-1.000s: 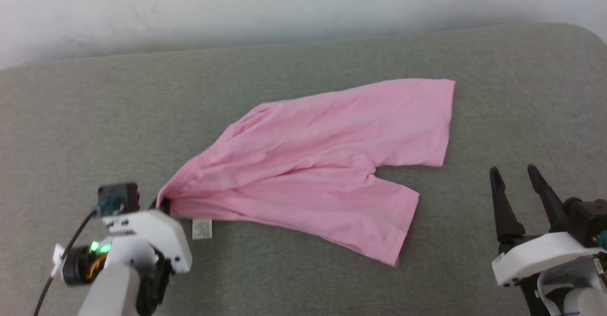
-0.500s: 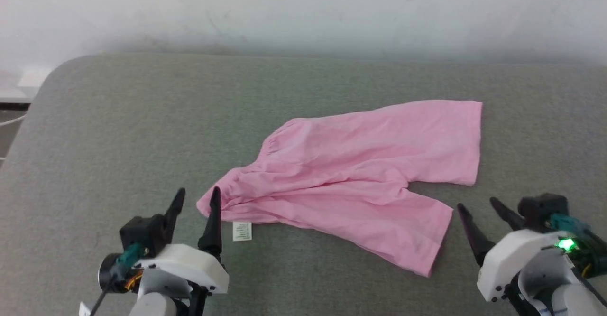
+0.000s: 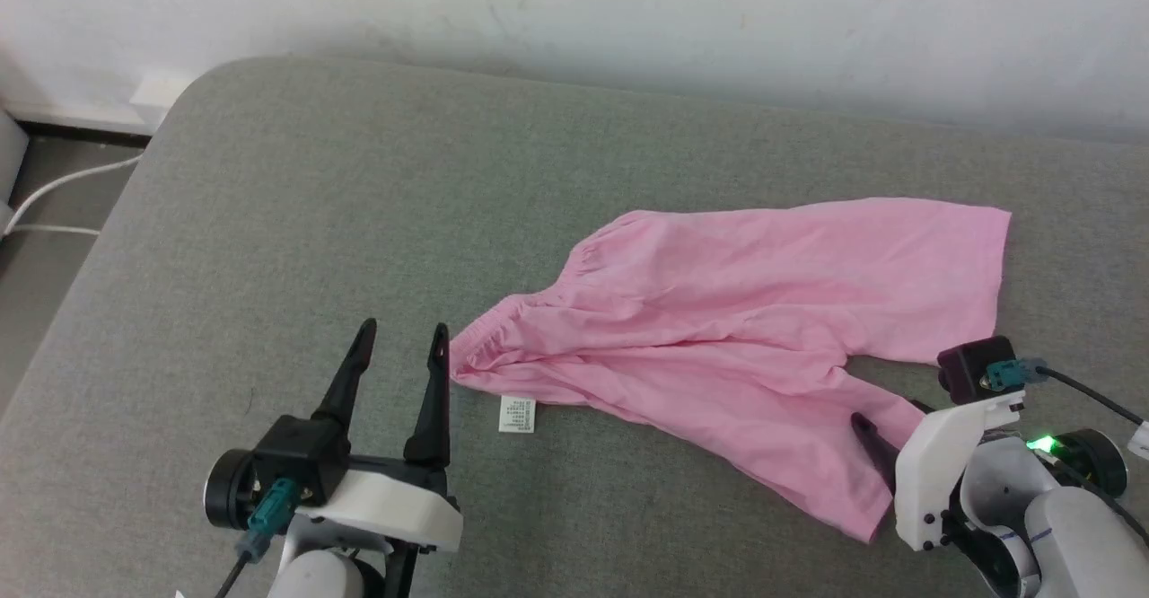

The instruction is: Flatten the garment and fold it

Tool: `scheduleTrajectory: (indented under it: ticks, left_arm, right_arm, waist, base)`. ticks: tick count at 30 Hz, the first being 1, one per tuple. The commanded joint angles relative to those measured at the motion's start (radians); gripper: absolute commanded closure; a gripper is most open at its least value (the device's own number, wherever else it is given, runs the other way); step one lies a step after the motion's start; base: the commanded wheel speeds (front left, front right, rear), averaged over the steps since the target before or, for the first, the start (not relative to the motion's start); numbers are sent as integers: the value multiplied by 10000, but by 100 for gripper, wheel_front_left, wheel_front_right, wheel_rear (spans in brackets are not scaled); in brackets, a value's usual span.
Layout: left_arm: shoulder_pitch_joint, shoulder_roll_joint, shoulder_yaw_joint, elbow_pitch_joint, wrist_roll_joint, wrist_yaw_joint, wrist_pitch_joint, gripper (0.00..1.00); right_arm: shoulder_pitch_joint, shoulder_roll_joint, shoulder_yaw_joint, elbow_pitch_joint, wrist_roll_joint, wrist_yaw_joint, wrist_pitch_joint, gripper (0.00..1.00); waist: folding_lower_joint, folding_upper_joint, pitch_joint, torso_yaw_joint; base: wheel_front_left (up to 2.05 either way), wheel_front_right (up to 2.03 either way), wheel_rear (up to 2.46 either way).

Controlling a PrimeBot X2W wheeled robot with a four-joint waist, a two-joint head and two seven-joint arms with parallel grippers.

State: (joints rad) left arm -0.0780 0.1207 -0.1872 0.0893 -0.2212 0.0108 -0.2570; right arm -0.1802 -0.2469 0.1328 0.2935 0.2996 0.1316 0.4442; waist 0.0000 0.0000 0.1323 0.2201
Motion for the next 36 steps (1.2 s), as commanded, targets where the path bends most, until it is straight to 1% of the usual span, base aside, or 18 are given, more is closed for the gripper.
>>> scheduleTrajectory:
  ticks: [1,2,3,7,9,11,14,17,21,23,24,26,27,29,33,36]
  left_arm:
    - [154,-50,48,-15,85,-44,-44,0]
    - [165,-82,71,12,125,-82,-45,0]
    - [166,-114,95,29,165,-119,-45,0]
    - [205,-227,223,144,274,-231,-46,0]
    - [236,-261,268,222,327,-308,-46,0]
    - [252,-297,298,284,385,-375,-46,0]
    - [269,-356,312,355,454,-469,-46,0]
    - [318,-406,363,387,494,-523,-46,0]
    - [385,-462,369,423,550,-611,-47,0]
    - [346,-486,340,438,583,-668,-47,0]
    - [297,-500,313,446,602,-697,-47,0]
    - [152,-529,262,455,634,-745,-47,0]
    - [72,-543,238,457,645,-766,-47,0]
    - [-88,-572,169,478,673,-805,-47,0]
    - [-408,-626,-6,558,701,-864,-47,0]
    - [-602,-656,-99,594,678,-875,-47,0]
  right_arm:
    - [-144,-5,41,63,57,-9,-82,0]
    - [-188,-22,97,167,79,-9,-168,70]
    - [-224,-57,145,237,75,-9,-300,100]
    - [-256,-266,161,214,-255,-9,-1156,100]
    - [-158,-324,57,-11,-390,-9,-1541,100]
    - [39,-406,-132,-436,-536,-9,-1838,100]
    - [556,-554,-584,-1441,-743,-9,-2045,100]
    - [1217,-659,-1033,-2731,-857,-9,-1928,100]
    - [1924,-751,-1372,-4365,-766,-9,-1322,100]
    - [1983,-855,-1509,-4802,-671,-9,-984,100]
    - [1925,-1021,-1543,-4900,-720,-9,-832,100]
    - [1576,-1193,-1613,-4894,-619,-9,-618,100]
    - [1310,-1230,-1678,-4756,-508,-9,-516,100]
    - [736,-1518,-1671,-4308,-497,-9,-262,100]
    - [-513,-1976,-1638,-2853,-375,-9,151,100]
    - [-1376,-2377,-1337,-1585,-453,-9,232,100]
  waist:
    - [0,0,118,118]
    - [0,0,135,128]
    - [0,0,143,133]
    - [0,0,51,-23]
    - [0,0,-29,-149]
    - [0,0,-116,-272]
    - [0,0,-249,-405]
    - [0,0,-332,-537]
    - [0,0,-270,-653]
    - [0,0,-145,-646]
    - [0,0,-56,-613]
    - [0,0,169,-534]
    - [0,0,277,-485]
    - [0,0,522,-347]
    - [0,0,970,21]
    - [0,0,1260,290]
  base:
    - [0,0,0]
    - [0,0,0]
    - [0,0,0]
    - [0,0,0]
    - [0,0,0]
    - [0,0,0]
    - [0,0,0]
    - [0,0,0]
    - [0,0,0]
    - [0,0,0]
    - [0,0,0]
    - [0,0,0]
    - [0,0,0]
    - [0,0,0]
    - [0,0,0]
    - [0,0,0]
